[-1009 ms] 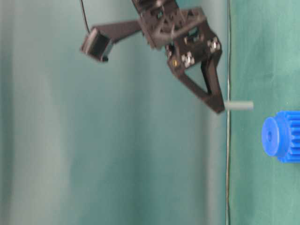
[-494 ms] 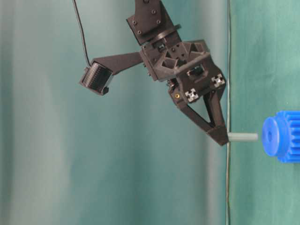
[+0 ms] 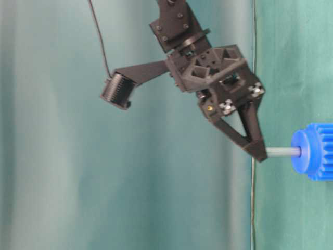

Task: Insert the shaft placed at a random location into the center hole of the small gear at another random location.
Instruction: 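Align the shaft over the gear's center hole and lower it in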

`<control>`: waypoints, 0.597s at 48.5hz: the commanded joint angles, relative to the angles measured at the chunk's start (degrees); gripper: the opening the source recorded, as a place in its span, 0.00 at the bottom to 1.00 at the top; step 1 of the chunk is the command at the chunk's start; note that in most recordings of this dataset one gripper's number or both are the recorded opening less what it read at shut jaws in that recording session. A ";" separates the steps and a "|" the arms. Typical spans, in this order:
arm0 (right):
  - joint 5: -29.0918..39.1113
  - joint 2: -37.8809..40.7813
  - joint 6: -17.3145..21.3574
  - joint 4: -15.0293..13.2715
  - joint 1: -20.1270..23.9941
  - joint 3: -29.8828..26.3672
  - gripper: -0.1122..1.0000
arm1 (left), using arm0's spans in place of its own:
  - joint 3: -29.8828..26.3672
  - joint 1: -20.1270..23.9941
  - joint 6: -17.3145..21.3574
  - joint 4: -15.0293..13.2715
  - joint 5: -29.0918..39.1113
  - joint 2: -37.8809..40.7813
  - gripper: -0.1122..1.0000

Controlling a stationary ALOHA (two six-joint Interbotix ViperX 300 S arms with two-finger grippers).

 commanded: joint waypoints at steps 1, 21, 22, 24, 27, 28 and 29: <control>-0.53 -0.70 -0.44 0.18 0.18 -1.49 0.22 | -1.14 0.18 -0.09 0.18 -0.35 0.44 0.10; -0.62 -0.26 -0.44 0.18 0.18 -1.23 0.22 | -1.14 0.18 -0.18 0.18 -0.35 0.53 0.10; -0.62 -0.09 -0.44 0.18 0.18 -1.23 0.22 | -1.05 0.18 -0.18 0.18 -0.35 0.44 0.10; -0.62 0.26 -0.44 0.18 0.18 -1.32 0.22 | -1.14 0.18 -0.18 0.18 -0.35 0.53 0.10; -0.88 0.97 -0.44 0.18 0.09 -1.49 0.22 | -1.14 0.18 -0.18 0.18 -0.35 0.44 0.10; -0.97 1.23 -0.44 0.18 0.18 -1.58 0.22 | -1.05 0.18 -0.18 0.18 -0.35 0.53 0.10; -1.14 1.49 -0.44 0.18 0.18 -1.58 0.22 | -1.14 0.18 -0.18 0.18 -0.35 0.44 0.10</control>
